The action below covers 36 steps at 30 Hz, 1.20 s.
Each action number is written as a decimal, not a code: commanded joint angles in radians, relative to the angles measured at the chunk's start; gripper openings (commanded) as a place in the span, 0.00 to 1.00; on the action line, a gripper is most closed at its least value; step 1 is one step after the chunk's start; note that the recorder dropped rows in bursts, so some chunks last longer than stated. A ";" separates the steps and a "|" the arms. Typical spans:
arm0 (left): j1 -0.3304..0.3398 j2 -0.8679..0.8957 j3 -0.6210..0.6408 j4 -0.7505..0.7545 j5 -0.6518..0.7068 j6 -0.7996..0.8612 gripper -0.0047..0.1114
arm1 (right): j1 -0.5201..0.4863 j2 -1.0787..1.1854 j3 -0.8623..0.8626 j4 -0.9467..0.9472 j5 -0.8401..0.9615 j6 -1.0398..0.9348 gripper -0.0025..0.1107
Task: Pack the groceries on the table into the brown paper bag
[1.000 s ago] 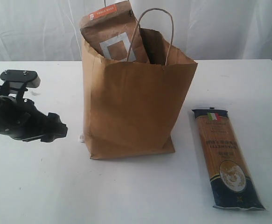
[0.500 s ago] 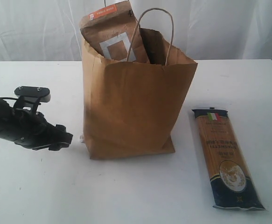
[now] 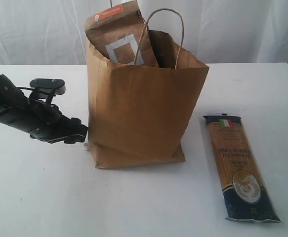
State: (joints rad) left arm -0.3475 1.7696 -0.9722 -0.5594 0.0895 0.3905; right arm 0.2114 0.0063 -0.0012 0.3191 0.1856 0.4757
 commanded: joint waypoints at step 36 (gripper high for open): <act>-0.054 0.112 -0.081 -0.077 0.086 0.055 0.63 | -0.003 -0.006 0.001 -0.002 -0.007 -0.008 0.02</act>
State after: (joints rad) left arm -0.3735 1.8685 -1.0367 -0.6413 0.1442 0.4292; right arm 0.2114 0.0063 -0.0012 0.3191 0.1856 0.4757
